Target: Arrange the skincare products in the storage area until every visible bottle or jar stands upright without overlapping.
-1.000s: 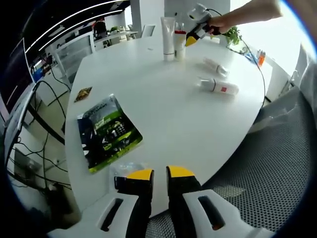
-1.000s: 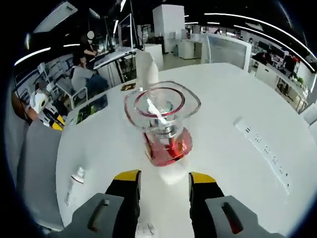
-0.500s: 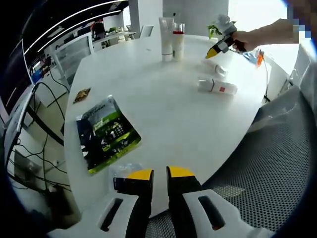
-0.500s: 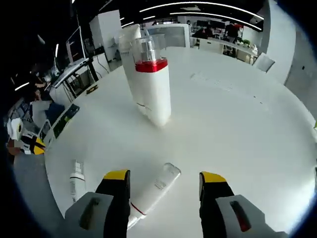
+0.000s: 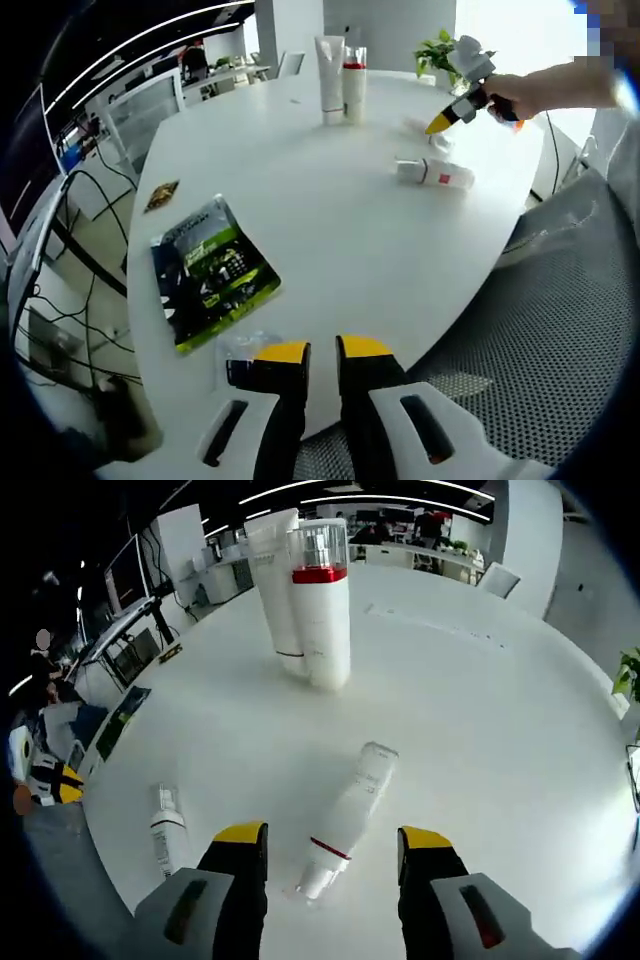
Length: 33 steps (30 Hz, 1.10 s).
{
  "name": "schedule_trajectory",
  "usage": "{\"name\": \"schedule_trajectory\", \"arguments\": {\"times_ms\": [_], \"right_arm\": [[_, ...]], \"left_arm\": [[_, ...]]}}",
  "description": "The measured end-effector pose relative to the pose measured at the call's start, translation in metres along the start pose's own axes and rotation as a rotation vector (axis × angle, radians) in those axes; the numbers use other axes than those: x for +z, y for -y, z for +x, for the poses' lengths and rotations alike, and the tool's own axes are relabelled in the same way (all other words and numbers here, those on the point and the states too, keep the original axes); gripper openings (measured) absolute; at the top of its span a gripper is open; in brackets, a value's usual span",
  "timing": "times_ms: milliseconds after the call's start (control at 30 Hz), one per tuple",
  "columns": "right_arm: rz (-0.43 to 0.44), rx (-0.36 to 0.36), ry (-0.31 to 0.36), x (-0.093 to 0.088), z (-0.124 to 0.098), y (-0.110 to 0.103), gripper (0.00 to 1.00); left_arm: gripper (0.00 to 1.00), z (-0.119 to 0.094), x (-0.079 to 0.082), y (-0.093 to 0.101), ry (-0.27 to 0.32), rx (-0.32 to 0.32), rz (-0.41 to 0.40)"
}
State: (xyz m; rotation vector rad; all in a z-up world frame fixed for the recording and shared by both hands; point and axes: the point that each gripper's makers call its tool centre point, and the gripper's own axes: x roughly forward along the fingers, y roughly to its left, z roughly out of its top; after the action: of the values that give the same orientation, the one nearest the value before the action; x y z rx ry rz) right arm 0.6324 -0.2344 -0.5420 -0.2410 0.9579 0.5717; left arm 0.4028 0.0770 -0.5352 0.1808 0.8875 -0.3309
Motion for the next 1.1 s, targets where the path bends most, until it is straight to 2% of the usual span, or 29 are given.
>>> {"name": "schedule_trajectory", "arguments": {"times_ms": [67,267,400,433,500,567,633,933,1100], "right_arm": [[-0.006,-0.006,-0.004,-0.004,0.001,-0.002,0.50],[-0.082,-0.017,-0.056,-0.025,0.003,-0.007,0.39],[-0.090,-0.017,-0.076,-0.035,0.004,-0.007,0.36],[-0.101,-0.016,-0.051,-0.033,0.003,-0.007,0.35],[-0.096,-0.015,-0.060,-0.034,0.002,-0.006,0.34],[-0.132,-0.015,-0.068,-0.035,0.002,-0.004,0.30],[-0.134,-0.015,-0.065,-0.034,0.002,-0.002,0.21],[-0.172,0.040,-0.061,-0.035,-0.001,-0.009,0.17],[-0.172,0.049,-0.023,-0.030,-0.008,-0.012,0.15]], "left_arm": [[0.08,0.000,-0.001,0.001,-0.003,-0.003,0.001],[0.08,0.001,-0.002,0.003,-0.011,-0.011,0.007],[0.08,0.001,-0.003,0.004,-0.017,-0.019,0.010],[0.08,0.001,-0.003,0.005,-0.018,-0.020,0.011],[0.08,0.002,-0.004,0.005,-0.023,-0.024,0.014],[0.08,0.002,-0.004,0.006,-0.027,-0.028,0.018],[0.08,0.002,-0.005,0.007,-0.029,-0.031,0.018],[0.08,0.001,-0.002,0.005,-0.013,-0.028,-0.008],[0.08,0.001,-0.002,0.005,-0.010,-0.027,-0.007]]}}
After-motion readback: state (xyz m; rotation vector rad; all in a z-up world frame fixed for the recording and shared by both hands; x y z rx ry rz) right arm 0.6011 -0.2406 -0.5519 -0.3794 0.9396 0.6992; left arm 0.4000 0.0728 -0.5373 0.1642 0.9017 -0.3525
